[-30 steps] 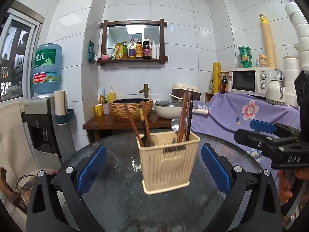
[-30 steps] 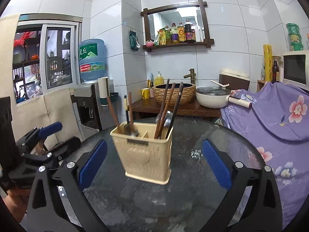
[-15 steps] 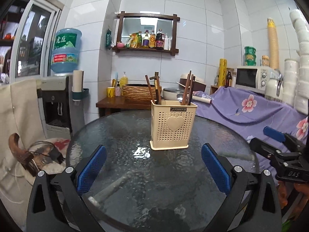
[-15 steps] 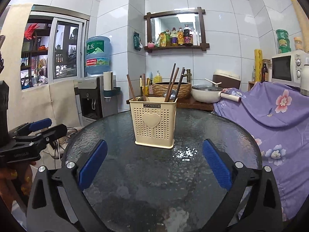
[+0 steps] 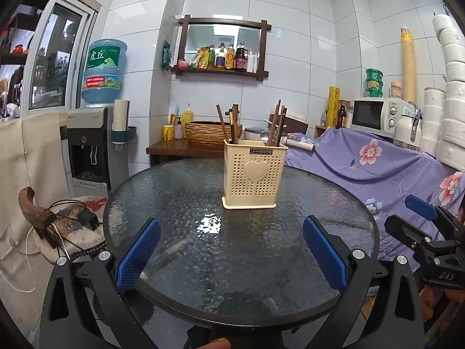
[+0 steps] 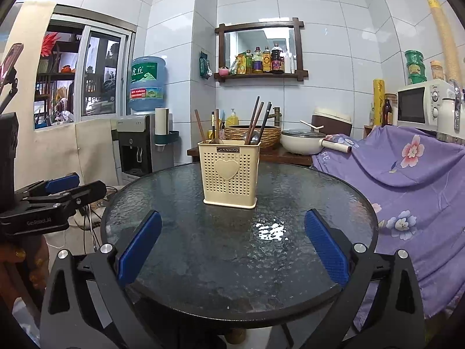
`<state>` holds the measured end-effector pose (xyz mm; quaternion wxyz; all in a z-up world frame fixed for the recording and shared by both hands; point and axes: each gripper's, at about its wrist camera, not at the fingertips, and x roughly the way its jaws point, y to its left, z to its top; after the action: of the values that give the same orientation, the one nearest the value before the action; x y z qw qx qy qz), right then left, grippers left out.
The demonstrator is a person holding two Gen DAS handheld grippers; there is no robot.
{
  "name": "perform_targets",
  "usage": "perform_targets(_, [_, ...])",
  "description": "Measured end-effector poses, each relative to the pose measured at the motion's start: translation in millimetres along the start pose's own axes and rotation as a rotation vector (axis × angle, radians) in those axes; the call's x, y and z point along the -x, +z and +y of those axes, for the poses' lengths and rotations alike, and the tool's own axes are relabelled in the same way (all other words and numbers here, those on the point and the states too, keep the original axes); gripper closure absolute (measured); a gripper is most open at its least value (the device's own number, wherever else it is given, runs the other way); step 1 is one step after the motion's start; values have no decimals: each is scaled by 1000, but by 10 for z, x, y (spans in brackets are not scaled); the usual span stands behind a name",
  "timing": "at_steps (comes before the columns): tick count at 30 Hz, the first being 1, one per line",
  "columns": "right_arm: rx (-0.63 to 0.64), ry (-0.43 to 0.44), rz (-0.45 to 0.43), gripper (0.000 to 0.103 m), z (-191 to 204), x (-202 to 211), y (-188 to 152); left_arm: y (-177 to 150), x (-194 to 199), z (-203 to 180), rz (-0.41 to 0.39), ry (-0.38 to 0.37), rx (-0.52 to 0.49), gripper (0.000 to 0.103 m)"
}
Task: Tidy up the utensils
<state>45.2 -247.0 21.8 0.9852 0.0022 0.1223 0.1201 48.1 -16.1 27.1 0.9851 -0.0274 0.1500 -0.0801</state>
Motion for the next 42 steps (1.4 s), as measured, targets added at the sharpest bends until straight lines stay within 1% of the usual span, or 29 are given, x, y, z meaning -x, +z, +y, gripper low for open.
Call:
perform_targets(6, [5, 10, 3, 6, -2, -41, 25, 9, 22, 5, -2, 18, -14, 7])
perform_targets(13, [10, 15, 19, 6, -8, -69, 24, 10, 14, 58, 6, 31, 2, 7])
perform_targets(42, [8, 19, 45, 6, -30, -135, -8, -19, -9, 19, 30, 38, -22, 7])
